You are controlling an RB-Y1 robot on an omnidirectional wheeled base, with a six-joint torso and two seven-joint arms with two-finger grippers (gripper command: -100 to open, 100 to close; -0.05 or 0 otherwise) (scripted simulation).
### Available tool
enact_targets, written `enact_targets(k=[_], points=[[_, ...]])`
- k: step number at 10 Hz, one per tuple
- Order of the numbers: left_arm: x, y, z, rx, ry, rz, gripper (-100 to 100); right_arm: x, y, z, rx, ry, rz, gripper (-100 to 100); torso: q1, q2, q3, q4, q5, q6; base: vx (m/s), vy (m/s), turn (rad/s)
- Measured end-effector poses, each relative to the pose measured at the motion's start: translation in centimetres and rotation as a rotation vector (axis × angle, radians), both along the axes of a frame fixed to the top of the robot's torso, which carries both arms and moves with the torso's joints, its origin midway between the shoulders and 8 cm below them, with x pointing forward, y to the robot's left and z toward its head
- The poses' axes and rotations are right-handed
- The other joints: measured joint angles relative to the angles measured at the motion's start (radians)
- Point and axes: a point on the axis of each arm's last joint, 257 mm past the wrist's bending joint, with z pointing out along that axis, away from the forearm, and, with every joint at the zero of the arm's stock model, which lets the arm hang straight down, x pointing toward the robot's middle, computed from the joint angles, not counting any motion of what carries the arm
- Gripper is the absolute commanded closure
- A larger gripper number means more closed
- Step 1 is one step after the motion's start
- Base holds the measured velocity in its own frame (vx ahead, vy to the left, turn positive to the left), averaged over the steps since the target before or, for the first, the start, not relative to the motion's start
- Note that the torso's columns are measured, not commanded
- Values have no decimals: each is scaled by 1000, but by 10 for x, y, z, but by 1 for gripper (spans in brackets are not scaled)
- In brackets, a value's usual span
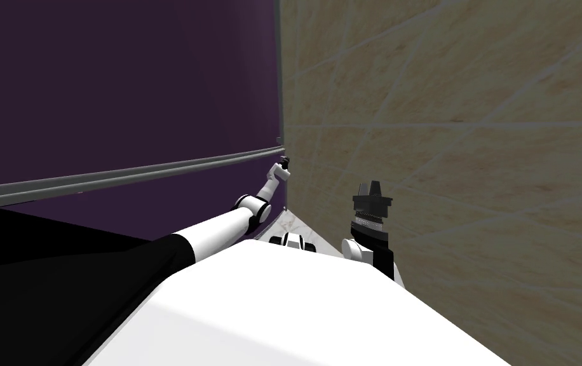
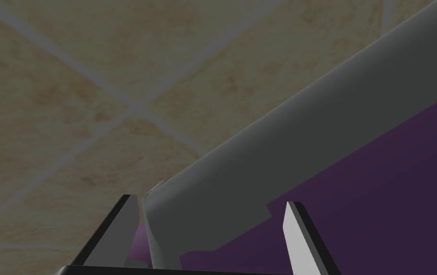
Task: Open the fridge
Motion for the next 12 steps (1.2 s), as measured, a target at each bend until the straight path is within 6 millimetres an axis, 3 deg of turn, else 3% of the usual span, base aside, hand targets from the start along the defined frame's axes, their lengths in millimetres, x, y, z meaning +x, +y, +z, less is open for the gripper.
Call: enact_targets(k=[8,9,12], points=[[-18,-125,-2,-7,10,-200,100,0,0,0,0,0,0,0,0,-3,-2,1,-1,-5,-262,45,-118],[-19,-127,-3,-5,11,-203,-100,0,0,0,0,0,0,0,2,-9,-5,0,-1,-5,-22,-5,3],[-11,-90,5,30,0,-155,-100,0,0,0,0,0,0,0,2,-6,-4,1,-1,-4,28,-2,10]])
